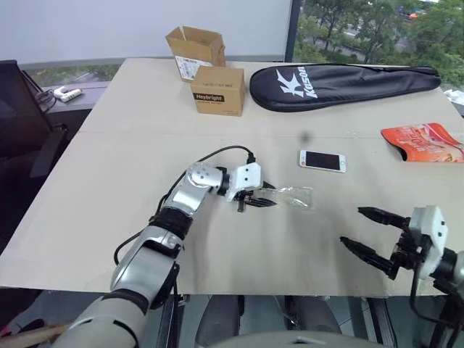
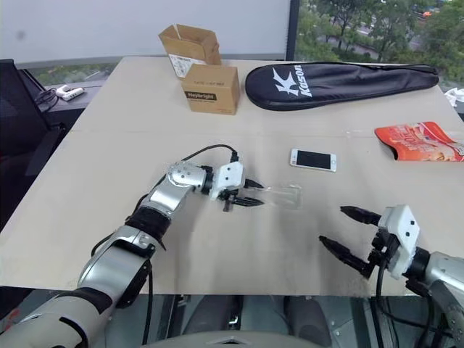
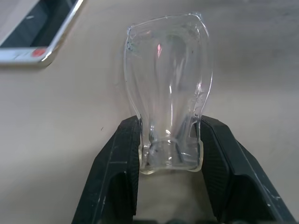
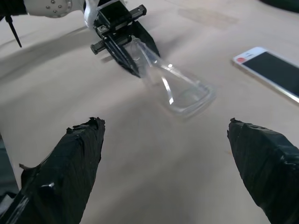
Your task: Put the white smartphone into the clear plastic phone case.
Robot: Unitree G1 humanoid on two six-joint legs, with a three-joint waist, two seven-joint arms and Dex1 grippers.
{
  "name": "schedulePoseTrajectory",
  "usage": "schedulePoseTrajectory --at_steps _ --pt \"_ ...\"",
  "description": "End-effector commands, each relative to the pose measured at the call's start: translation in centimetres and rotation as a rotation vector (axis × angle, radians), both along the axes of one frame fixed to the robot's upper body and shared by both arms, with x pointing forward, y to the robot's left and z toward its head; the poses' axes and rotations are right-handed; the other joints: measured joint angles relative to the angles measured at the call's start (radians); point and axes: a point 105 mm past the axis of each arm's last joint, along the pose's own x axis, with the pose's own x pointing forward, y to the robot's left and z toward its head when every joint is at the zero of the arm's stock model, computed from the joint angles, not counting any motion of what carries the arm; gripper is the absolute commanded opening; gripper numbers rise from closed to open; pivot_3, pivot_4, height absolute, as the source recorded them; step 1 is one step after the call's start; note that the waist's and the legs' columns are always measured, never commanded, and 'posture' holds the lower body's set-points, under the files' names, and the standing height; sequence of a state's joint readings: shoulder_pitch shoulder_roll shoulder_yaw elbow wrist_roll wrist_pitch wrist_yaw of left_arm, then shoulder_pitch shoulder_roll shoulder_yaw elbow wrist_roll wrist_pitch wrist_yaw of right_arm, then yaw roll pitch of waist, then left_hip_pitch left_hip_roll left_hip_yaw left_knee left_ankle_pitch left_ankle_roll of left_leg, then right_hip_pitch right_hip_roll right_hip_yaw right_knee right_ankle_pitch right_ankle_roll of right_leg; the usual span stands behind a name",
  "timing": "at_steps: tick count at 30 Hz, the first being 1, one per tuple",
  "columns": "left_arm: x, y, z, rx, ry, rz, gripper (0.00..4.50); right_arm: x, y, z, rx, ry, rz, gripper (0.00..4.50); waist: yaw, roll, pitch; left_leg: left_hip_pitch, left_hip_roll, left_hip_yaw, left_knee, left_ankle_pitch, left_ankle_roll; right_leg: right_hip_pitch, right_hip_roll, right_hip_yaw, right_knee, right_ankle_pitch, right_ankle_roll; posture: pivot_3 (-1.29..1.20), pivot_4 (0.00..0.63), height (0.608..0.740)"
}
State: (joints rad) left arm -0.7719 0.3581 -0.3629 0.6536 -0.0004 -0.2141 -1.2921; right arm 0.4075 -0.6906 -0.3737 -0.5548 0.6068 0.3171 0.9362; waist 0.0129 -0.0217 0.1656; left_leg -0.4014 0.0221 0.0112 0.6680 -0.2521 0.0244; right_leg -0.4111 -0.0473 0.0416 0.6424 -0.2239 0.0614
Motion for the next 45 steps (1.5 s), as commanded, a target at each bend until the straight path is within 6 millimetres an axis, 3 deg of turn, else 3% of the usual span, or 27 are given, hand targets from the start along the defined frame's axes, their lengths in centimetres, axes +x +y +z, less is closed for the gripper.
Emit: schedulePoseTrajectory --at_steps 1,5,9,10,11,12,17,22,26,33,37,39,42,45 --pt "-0.3 -0.3 -0.3 0.031 -0.008 -0.032 1.78 -0.4 -0.2 1.4 -0.013 -0.065 0.032 4.5 -0.001 0.0 0.0 0.0 0.0 0.0 0.0 0.0 0.0 0.0 0.0 0.0 0.0 0.0 0.0 0.0 0.15 0.74" --pt "-0.3 -0.8 0.0 0.015 -0.023 -0.013 1.78 -0.6 -0.7 1.3 -0.027 -0.061 0.043 4.5 0.001 0.0 0.0 0.0 0.0 0.0 0.0 0.0 0.0 0.0 0.0 0.0 0.0 0.0 0.0 0.0 0.15 0.74" --pt "-0.5 -1.0 0.4 -0.019 -0.035 -0.006 3.6 -0.4 -0.7 1.3 -0.023 -0.062 0.052 4.5 0.0 0.0 0.0 0.0 0.0 0.0 0.0 0.0 0.0 0.0 0.0 0.0 0.0 0.0 0.0 0.0 0.15 0.74" --pt "-0.5 -0.9 0.7 -0.031 -0.04 -0.004 3.69 -0.4 -0.7 1.3 -0.023 -0.061 0.054 4.5 0.0 0.0 0.0 0.0 0.0 0.0 0.0 0.0 0.0 0.0 0.0 0.0 0.0 0.0 0.0 0.0 0.15 0.74" --pt "-0.5 -0.8 1.1 -0.043 -0.054 -0.004 4.27 -0.3 -0.7 1.3 -0.024 -0.06 0.057 4.5 0.0 0.0 0.0 0.0 0.0 0.0 0.0 0.0 0.0 0.0 0.0 0.0 0.0 0.0 0.0 0.0 0.15 0.74" --pt "-0.5 -0.6 1.5 -0.054 -0.062 -0.002 4.45 -0.3 -0.7 1.2 -0.026 -0.06 0.06 4.5 0.0 0.0 0.0 0.0 0.0 -0.001 0.0 0.0 0.0 0.0 0.0 0.0 0.0 0.0 0.0 0.0 0.15 0.74" --pt "-1.5 1.1 3.6 -0.087 -0.061 -0.001 4.48 0.0 -0.8 1.4 -0.025 -0.062 0.069 4.5 -0.006 0.0 0.0 0.0 0.001 -0.001 0.0 0.0 0.0 0.0 0.0 0.0 0.0 0.0 0.0 0.0 0.15 0.74" --pt "-1.7 4.8 4.8 -0.071 -0.079 0.094 4.48 1.0 -0.5 1.5 -0.031 -0.074 0.078 4.5 -0.016 0.0 0.0 0.001 0.001 -0.001 0.0 0.0 0.0 0.0 0.0 0.0 0.001 0.0 0.0 0.0 0.15 0.74" --pt "-2.5 7.7 5.9 -0.115 -0.036 0.211 4.48 4.5 -0.6 0.9 -0.11 -0.093 -0.007 4.5 -0.031 0.0 0.001 0.001 0.001 0.0 0.0 0.0 0.0 0.0 0.0 0.0 0.001 0.0 0.0 0.0 0.15 0.74" --pt "-3.7 11.2 7.2 -0.179 0.001 0.441 4.48 11.0 -0.1 -0.4 -0.188 -0.034 -0.013 4.5 -0.026 0.0 0.001 0.001 0.002 0.0 0.0 0.0 0.0 -0.001 0.0 0.0 0.002 0.0 0.0 0.0 0.15 0.74" --pt "-4.3 13.1 7.4 -0.177 -0.005 0.546 4.48 15.5 0.0 0.7 -0.17 -0.059 -0.011 4.5 -0.028 0.0 0.003 0.001 0.001 0.002 0.0 0.0 0.0 -0.001 0.0 0.001 0.002 0.0 0.0 0.0 0.15 0.74" --pt "-4.4 13.4 7.5 -0.179 -0.006 0.569 4.48 16.4 0.0 0.9 -0.163 -0.056 -0.005 4.5 -0.026 0.0 0.003 0.001 0.002 0.001 -0.001 0.0 0.0 -0.002 0.0 0.0 0.002 0.0 0.0 0.0 0.15 0.74" --pt "-5.4 14.3 7.6 -0.164 -0.023 0.616 4.48 20.8 0.8 3.3 0.076 0.048 -0.057 4.5 -0.039 0.0 0.007 0.002 0.002 0.002 -0.001 0.0 0.0 -0.002 0.0 0.0 0.002 0.001 0.0 0.0 0.15 0.74" --pt "-6.6 14.1 7.7 -0.173 -0.001 0.626 4.48 22.7 1.0 3.2 0.088 0.098 -0.105 4.5 -0.049 0.0 0.008 0.002 0.002 0.002 -0.002 0.0 0.0 -0.002 0.0 0.001 0.002 0.001 -0.001 0.0 0.15 0.74"
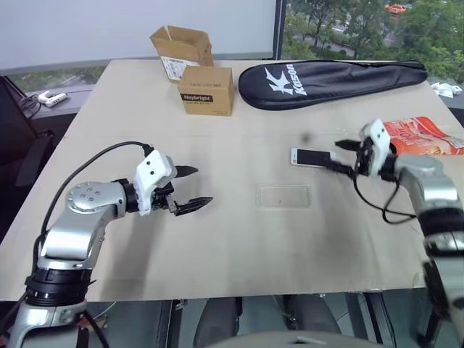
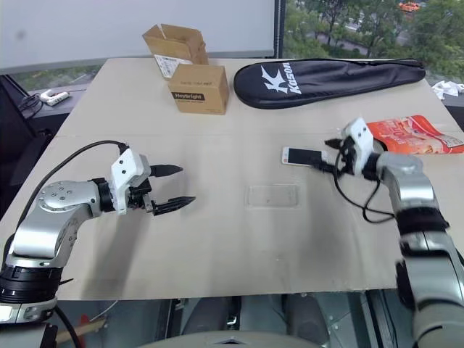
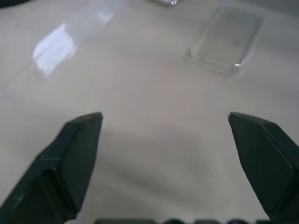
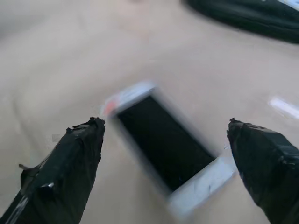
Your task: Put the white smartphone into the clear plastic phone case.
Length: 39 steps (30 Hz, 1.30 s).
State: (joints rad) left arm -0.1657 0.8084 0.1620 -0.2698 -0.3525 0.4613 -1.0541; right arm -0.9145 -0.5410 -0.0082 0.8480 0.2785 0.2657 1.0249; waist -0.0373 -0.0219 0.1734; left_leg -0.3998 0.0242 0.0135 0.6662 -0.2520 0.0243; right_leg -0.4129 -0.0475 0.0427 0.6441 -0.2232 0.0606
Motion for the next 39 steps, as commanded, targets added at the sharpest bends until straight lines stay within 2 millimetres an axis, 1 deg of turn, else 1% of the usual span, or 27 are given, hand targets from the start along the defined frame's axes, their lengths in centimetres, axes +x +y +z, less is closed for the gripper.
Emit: schedulePoseTrajectory --at_steps 1,3,5,10,13,16,20,22,25,28,29,32,35,39 --pt "-1.3 -0.3 1.4 -0.012 -0.033 0.0 4.48 1.2 -0.8 -0.1 0.02 0.035 -0.065 4.5 0.003 0.0 0.0 0.0 0.0 -0.001 -0.002 0.0 0.0 0.0 -0.001 -0.001 0.0 0.0 0.0 0.0 0.15 0.74" --pt "-1.9 -0.5 1.4 -0.014 -0.019 0.003 4.48 1.8 -0.7 -0.5 0.027 0.07 -0.105 4.5 0.005 0.0 0.0 0.0 0.0 -0.001 -0.003 0.0 0.0 0.0 -0.001 -0.002 -0.001 0.0 0.0 0.0 0.15 0.74" --pt "-2.4 -0.5 1.3 -0.018 -0.004 0.016 4.48 2.0 -0.9 -1.3 -0.006 0.106 -0.142 4.5 0.004 0.0 0.0 0.0 -0.001 -0.001 -0.006 0.0 0.0 -0.001 -0.002 -0.002 -0.002 0.0 0.0 0.0 0.15 0.74" --pt "-3.1 -0.3 1.0 0.0 0.024 0.041 4.48 1.7 -0.5 -3.4 -0.026 0.215 -0.154 4.5 -0.003 0.0 0.0 0.0 -0.001 0.0 -0.009 0.0 0.0 -0.002 -0.002 -0.001 -0.002 0.0 0.0 0.0 0.15 0.74" --pt "-3.3 -0.4 0.8 0.003 0.036 0.044 4.48 0.8 0.3 -4.1 0.001 0.284 -0.074 4.5 -0.004 0.0 0.0 0.001 -0.001 -0.001 -0.009 0.0 0.0 -0.002 -0.002 -0.001 -0.001 0.0 0.0 0.0 0.15 0.74" --pt "-3.5 -0.4 0.6 0.004 0.046 0.041 4.48 -0.8 1.3 -4.1 0.042 0.36 0.086 4.5 -0.005 0.0 0.0 0.002 -0.001 -0.001 -0.009 0.0 0.0 -0.001 -0.002 -0.002 -0.001 0.0 0.0 0.0 0.15 0.74" --pt "-3.4 -0.6 0.4 0.006 0.053 0.03 4.48 -2.0 1.4 -4.6 0.017 0.41 0.181 4.5 -0.01 0.0 0.0 0.003 -0.001 0.0 -0.009 0.0 0.0 -0.001 -0.001 -0.001 -0.001 0.0 0.0 0.0 0.15 0.74" --pt "-3.4 -0.7 0.3 0.003 0.054 0.02 4.48 -2.4 0.9 -5.2 -0.04 0.412 0.195 4.5 -0.008 0.001 0.0 0.003 0.0 -0.001 -0.009 0.0 0.0 -0.001 -0.001 -0.002 -0.001 0.0 0.0 0.0 0.15 0.74" --pt "-3.4 -0.9 0.3 0.001 0.054 0.003 4.48 -2.6 0.1 -6.4 -0.164 0.369 0.197 4.5 -0.006 0.0 0.0 0.003 0.0 -0.001 -0.01 0.0 0.0 -0.001 -0.001 -0.002 -0.001 0.0 0.0 0.0 0.15 0.74" --pt "-3.3 -1.0 0.2 0.001 0.05 -0.002 4.48 -2.6 -0.2 -6.8 -0.227 0.328 0.201 4.5 -0.005 -0.001 -0.001 0.003 -0.001 -0.001 -0.01 0.0 -0.001 -0.001 -0.001 -0.002 -0.001 0.0 0.0 0.0 0.15 0.74" --pt "-3.1 -1.0 0.3 -0.005 0.044 -0.003 4.48 -2.5 -0.2 -7.0 -0.25 0.306 0.201 4.5 -0.005 -0.001 -0.001 0.003 -0.001 -0.001 -0.009 0.0 -0.001 0.0 -0.002 -0.002 -0.001 0.0 0.0 0.0 0.15 0.74" --pt "-2.8 -1.3 0.6 -0.022 0.027 -0.015 4.48 -2.7 -0.6 -7.8 -0.388 0.216 0.226 4.5 -0.001 -0.003 -0.002 0.004 -0.001 -0.001 -0.009 0.0 -0.001 0.0 -0.002 -0.002 -0.001 0.0 0.0 0.0 0.15 0.74" --pt "-2.7 -2.0 0.9 -0.06 0.007 -0.037 4.48 -2.5 -0.5 -8.2 -0.399 0.183 0.191 4.5 -0.002 -0.003 -0.003 0.005 -0.001 0.0 -0.007 0.001 -0.001 0.002 -0.002 -0.001 -0.001 0.0 0.0 0.0 0.15 0.74" --pt "-2.1 -2.7 1.7 -0.099 -0.054 -0.042 4.48 -3.1 -0.3 -8.9 -0.374 0.209 0.191 4.5 0.0 -0.006 -0.004 0.005 -0.001 -0.001 -0.005 0.001 -0.001 0.004 -0.002 -0.001 -0.001 0.0 0.0 0.0 0.15 0.74"
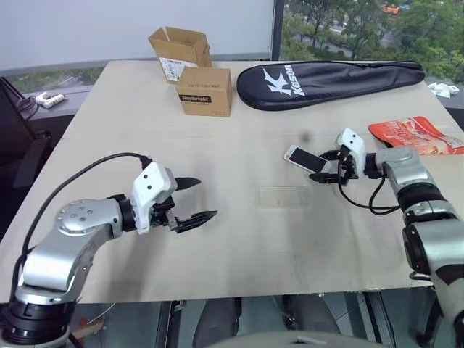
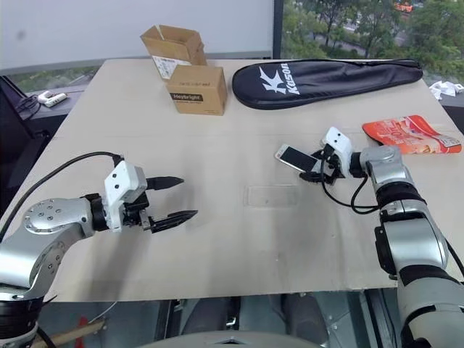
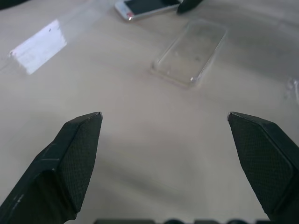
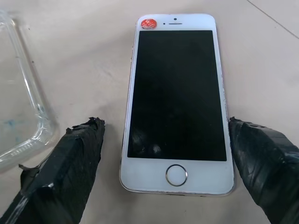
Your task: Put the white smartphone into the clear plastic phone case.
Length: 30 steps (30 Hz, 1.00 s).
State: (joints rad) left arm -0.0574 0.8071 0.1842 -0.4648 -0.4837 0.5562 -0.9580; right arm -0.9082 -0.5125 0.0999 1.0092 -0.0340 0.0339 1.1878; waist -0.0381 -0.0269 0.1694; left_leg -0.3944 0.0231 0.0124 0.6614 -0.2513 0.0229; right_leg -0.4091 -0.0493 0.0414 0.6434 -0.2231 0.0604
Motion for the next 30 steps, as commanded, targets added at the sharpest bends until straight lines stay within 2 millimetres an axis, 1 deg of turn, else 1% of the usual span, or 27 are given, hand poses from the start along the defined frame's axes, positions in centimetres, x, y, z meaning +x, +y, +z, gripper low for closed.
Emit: schedulePoseTrajectory --at_steps 1,7,9,10,11,12,13,17,20,23,25,27,29,30 --pt "0.6 -0.6 1.5 -0.031 -0.091 -0.012 4.48 -1.3 -1.1 -3.2 -0.032 0.123 -0.064 4.5 0.001 -0.001 -0.001 0.0 0.0 0.0 0.0 0.0 0.0 0.0 0.0 0.0 0.0 0.0 0.0 0.0 0.15 0.74" --pt "1.6 -0.7 1.9 -0.022 -0.137 0.001 4.48 -1.1 -1.6 -4.1 -0.058 0.142 -0.149 4.5 0.001 -0.004 -0.004 0.003 0.0 0.0 0.0 0.0 0.0 0.003 0.0 0.0 0.0 0.0 0.0 0.0 0.15 0.74" --pt "1.8 -0.7 1.9 -0.022 -0.141 0.002 4.5 -1.1 -1.5 -4.2 -0.06 0.147 -0.158 3.97 0.004 -0.005 -0.005 0.006 0.0 0.0 0.001 0.0 0.0 0.006 0.0 0.0 0.0 -0.001 -0.001 0.0 0.15 0.74" --pt "1.8 -0.6 1.9 -0.018 -0.141 0.001 4.5 -1.1 -1.5 -4.3 -0.059 0.149 -0.159 3.81 0.006 -0.005 -0.005 0.008 0.0 0.0 0.001 0.0 0.0 0.008 0.0 0.0 0.0 -0.002 -0.004 0.0 0.15 0.74" --pt "1.8 -0.6 1.8 -0.011 -0.142 0.0 4.5 -1.1 -1.5 -4.3 -0.059 0.149 -0.159 3.33 0.007 -0.005 -0.005 0.01 0.0 0.0 0.0 0.0 0.0 0.01 -0.001 0.0 -0.001 -0.003 -0.004 0.0 0.15 0.74" --pt "1.9 -0.6 1.7 -0.001 -0.144 -0.002 4.5 -1.1 -1.4 -4.3 -0.059 0.148 -0.158 3.04 0.008 -0.005 -0.005 0.012 0.0 -0.001 0.0 0.0 0.0 0.012 -0.001 -0.001 -0.001 -0.003 -0.004 0.0 0.15 0.74" --pt "1.9 -0.6 1.6 0.001 -0.144 -0.003 4.5 -1.1 -1.5 -4.3 -0.059 0.146 -0.163 2.94 0.008 -0.005 -0.005 0.012 0.0 -0.001 0.0 0.0 0.0 0.013 -0.001 -0.001 -0.001 -0.003 -0.004 0.0 0.15 0.74" --pt "1.9 -0.6 1.5 -0.001 -0.142 -0.008 4.5 -0.9 -1.8 -3.8 -0.05 0.116 -0.178 2.94 0.008 -0.005 -0.005 0.012 0.0 -0.001 0.0 0.0 0.0 0.013 -0.001 -0.001 -0.001 -0.003 -0.004 0.0 0.15 0.74" --pt "1.9 -0.6 1.4 -0.001 -0.14 -0.012 4.5 -0.4 -1.8 -2.7 -0.025 0.05 -0.181 2.94 0.009 -0.005 -0.005 0.012 0.0 -0.001 0.0 0.0 0.0 0.013 -0.001 -0.001 -0.001 -0.003 -0.004 0.0 0.15 0.74" --pt "2.0 -0.6 1.5 -0.004 -0.144 -0.012 4.5 -0.3 -1.6 -1.4 0.002 -0.003 -0.15 2.94 0.009 -0.005 -0.005 0.012 0.0 -0.001 0.0 0.0 0.0 0.013 -0.001 -0.001 -0.001 -0.003 -0.004 0.0 0.15 0.74" --pt "2.2 -0.5 1.7 -0.006 -0.151 -0.011 4.5 -0.5 -1.3 0.1 0.037 -0.046 -0.111 2.94 0.012 -0.004 -0.004 0.012 0.0 -0.001 -0.001 0.0 0.0 0.013 -0.001 -0.001 -0.001 -0.003 -0.004 0.0 0.15 0.74" --pt "2.4 -0.3 1.9 -0.008 -0.154 -0.014 4.5 -1.0 -0.9 1.6 0.062 -0.079 -0.056 2.94 0.015 -0.002 -0.002 0.01 0.0 -0.001 -0.001 0.0 0.0 0.011 -0.001 -0.001 -0.002 -0.003 -0.004 0.0 0.15 0.74" --pt "2.5 -0.2 2.0 -0.009 -0.155 -0.02 4.5 -1.5 -0.7 2.4 0.075 -0.089 -0.018 2.94 0.018 -0.001 -0.001 0.007 0.0 -0.001 -0.002 0.0 0.0 0.007 -0.001 -0.001 -0.002 -0.003 -0.004 0.0 0.15 0.74" --pt "2.7 -0.1 2.1 -0.01 -0.155 -0.027 4.5 -1.9 -0.5 3.0 0.088 -0.095 0.008 2.94 0.018 -0.001 -0.001 0.003 0.0 0.0 -0.002 0.0 0.0 0.002 -0.001 -0.001 -0.001 0.0 0.0 0.0 0.15 0.74"
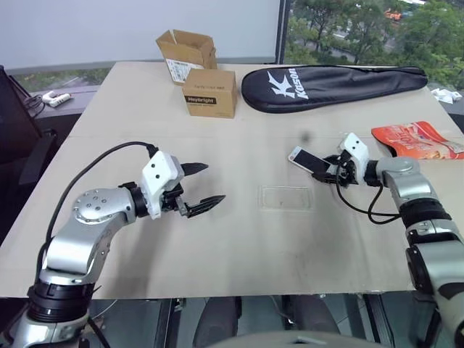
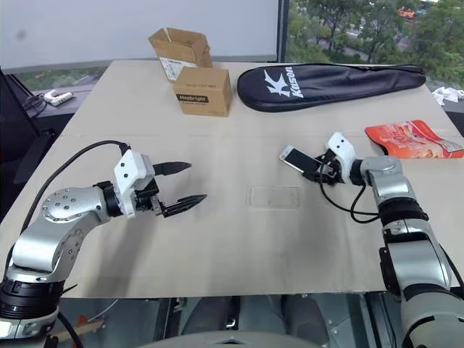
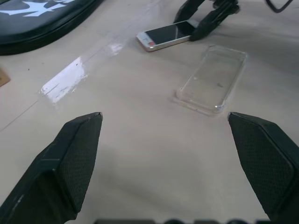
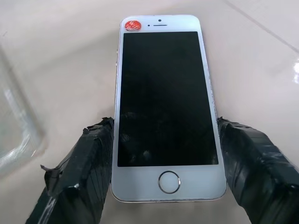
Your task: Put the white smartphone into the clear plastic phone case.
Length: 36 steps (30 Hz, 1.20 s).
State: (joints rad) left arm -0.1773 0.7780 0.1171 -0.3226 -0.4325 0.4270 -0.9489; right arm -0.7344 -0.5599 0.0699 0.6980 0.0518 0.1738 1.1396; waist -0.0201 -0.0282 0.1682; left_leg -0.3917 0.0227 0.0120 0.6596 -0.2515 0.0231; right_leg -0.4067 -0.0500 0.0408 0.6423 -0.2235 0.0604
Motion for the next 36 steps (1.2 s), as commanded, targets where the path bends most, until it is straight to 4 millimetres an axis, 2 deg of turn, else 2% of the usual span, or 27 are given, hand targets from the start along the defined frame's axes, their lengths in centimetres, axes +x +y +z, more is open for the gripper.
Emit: schedulePoseTrajectory --at_steps 1,4,8,12,14,18,23,25,30,36 --pt "0.4 0.1 1.4 0.001 -0.054 -0.031 4.5 -0.8 0.6 3.3 0.051 -0.066 0.082 2.94 0.001 0.001 0.001 -0.004 0.0 0.0 0.0 0.0 0.0 -0.004 0.0 0.0 0.001 0.0 0.0 0.0 0.15 0.74" --pt "1.2 0.0 1.8 0.006 -0.059 -0.063 4.5 -2.1 1.1 4.8 0.057 -0.062 0.152 2.94 0.003 0.006 0.004 -0.007 0.0 0.0 0.0 0.0 0.0 -0.007 0.001 -0.001 0.001 0.0 0.0 0.0 0.15 0.74" --pt "2.3 -1.0 2.3 0.0 -0.062 -0.13 4.5 -3.9 2.0 6.1 0.034 -0.069 0.247 2.94 0.005 0.006 0.005 -0.008 0.0 0.0 0.0 0.0 0.0 -0.008 0.001 -0.001 0.001 0.0 0.0 0.0 0.15 0.74" --pt "3.5 -2.2 2.4 0.014 -0.049 -0.203 4.5 -5.4 2.8 6.4 -0.044 -0.07 0.323 2.94 0.007 0.006 0.005 -0.009 0.0 0.0 0.0 0.0 0.0 -0.008 0.001 -0.001 0.0 0.0 0.001 0.0 0.15 0.74" --pt "3.9 -2.9 2.4 0.019 -0.042 -0.247 4.5 -5.8 2.9 5.9 -0.114 -0.073 0.348 2.94 0.007 0.006 0.005 -0.009 0.0 0.0 0.0 0.0 0.0 -0.008 0.001 -0.001 0.0 0.0 0.001 0.0 0.15 0.74" --pt "4.8 -4.7 2.4 0.029 -0.04 -0.342 3.5 -6.2 2.9 4.9 -0.208 -0.085 0.37 2.94 0.007 0.006 0.005 -0.009 0.0 0.0 0.001 0.0 0.0 -0.008 0.002 -0.001 0.0 0.0 0.001 0.0 0.15 0.74" --pt "5.4 -8.0 1.9 0.042 -0.061 -0.449 1.12 -6.8 3.3 4.7 -0.24 -0.087 0.402 2.94 0.007 0.006 0.005 -0.01 0.0 0.0 0.002 0.0 0.0 -0.008 0.002 -0.001 0.0 0.0 0.001 0.0 0.15 0.74" --pt "5.4 -9.2 1.9 0.025 -0.063 -0.487 0.03 -7.1 3.5 4.5 -0.247 -0.084 0.412 2.94 0.007 0.006 0.005 -0.01 0.0 0.0 0.003 0.0 0.0 -0.008 0.002 -0.001 0.0 0.0 0.001 0.0 0.15 0.74" --pt "5.1 -11.9 0.7 0.049 -0.041 -0.576 0.01 -7.7 4.1 4.0 -0.268 -0.072 0.442 2.94 0.007 0.006 0.005 -0.011 0.0 -0.001 0.005 0.0 0.0 -0.008 0.002 -0.001 0.001 0.0 0.001 0.0 0.15 0.74" --pt "4.5 -12.9 -1.2 0.095 0.007 -0.624 0.01 -7.2 4.2 3.3 -0.305 -0.069 0.436 2.94 0.006 0.006 0.005 -0.012 0.0 -0.001 0.006 0.0 0.0 -0.008 0.002 -0.001 0.001 0.0 0.001 0.0 0.15 0.74"
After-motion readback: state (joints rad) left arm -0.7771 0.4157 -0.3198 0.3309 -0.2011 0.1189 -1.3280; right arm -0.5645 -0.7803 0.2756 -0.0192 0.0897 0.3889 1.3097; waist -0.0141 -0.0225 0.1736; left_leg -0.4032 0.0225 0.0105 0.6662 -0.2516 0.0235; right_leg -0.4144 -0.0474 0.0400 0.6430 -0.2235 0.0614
